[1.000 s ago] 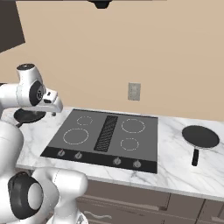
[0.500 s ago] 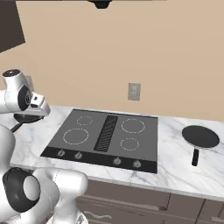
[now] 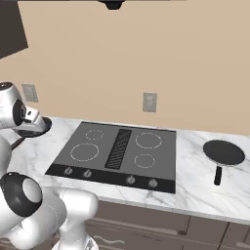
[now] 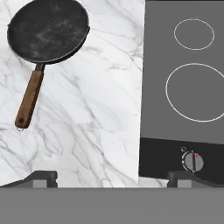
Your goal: Place both pans onto different burners. Then place the lemon wedge and the steak on different pans.
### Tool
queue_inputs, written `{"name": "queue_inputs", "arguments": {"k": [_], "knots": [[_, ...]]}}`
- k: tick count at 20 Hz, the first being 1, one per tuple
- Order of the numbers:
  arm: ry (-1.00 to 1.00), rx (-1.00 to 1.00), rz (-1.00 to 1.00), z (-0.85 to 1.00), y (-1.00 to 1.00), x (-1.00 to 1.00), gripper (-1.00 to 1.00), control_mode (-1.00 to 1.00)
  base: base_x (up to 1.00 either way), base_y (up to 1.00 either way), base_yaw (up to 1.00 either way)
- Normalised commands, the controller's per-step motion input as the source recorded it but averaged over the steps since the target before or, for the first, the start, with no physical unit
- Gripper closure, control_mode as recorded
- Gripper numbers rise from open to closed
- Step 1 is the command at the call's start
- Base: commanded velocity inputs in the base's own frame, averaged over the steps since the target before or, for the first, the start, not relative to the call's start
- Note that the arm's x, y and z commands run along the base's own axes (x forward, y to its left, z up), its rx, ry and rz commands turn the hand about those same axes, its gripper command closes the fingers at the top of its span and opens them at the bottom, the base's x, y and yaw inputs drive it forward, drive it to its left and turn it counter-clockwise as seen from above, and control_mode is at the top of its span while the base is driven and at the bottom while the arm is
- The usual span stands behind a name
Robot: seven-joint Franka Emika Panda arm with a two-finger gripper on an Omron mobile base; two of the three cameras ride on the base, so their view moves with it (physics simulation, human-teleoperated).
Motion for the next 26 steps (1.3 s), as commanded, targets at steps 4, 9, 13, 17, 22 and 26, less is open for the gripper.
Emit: {"name": "queue_inputs", "arguments": {"k": [4, 9, 13, 17, 22, 26], "knots": [[0.03, 0.0, 0.0, -0.22, 0.51, 0.31, -1.0, -1.0, 0.0, 0.0, 0.0], [0.03, 0.0, 0.0, -0.28, 0.45, 0.19, -1.0, -1.0, 0.0, 0.0, 0.0], [0.01, 0.0, 0.0, -0.22, 0.35, 0.02, -1.0, -1.0, 0.0, 0.0, 0.0], [0.02, 0.0, 0.0, -0.17, 0.28, 0.0, -1.0, -1.0, 0.0, 0.0, 0.0], [0.0, 0.01, 0.0, -0.15, 0.21, 0.0, -1.0, -1.0, 0.0, 0.0, 0.0], [0.0, 0.07, 0.0, -0.22, 0.16, 0.03, -1.0, -1.0, 0.0, 0.0, 0.0]]}}
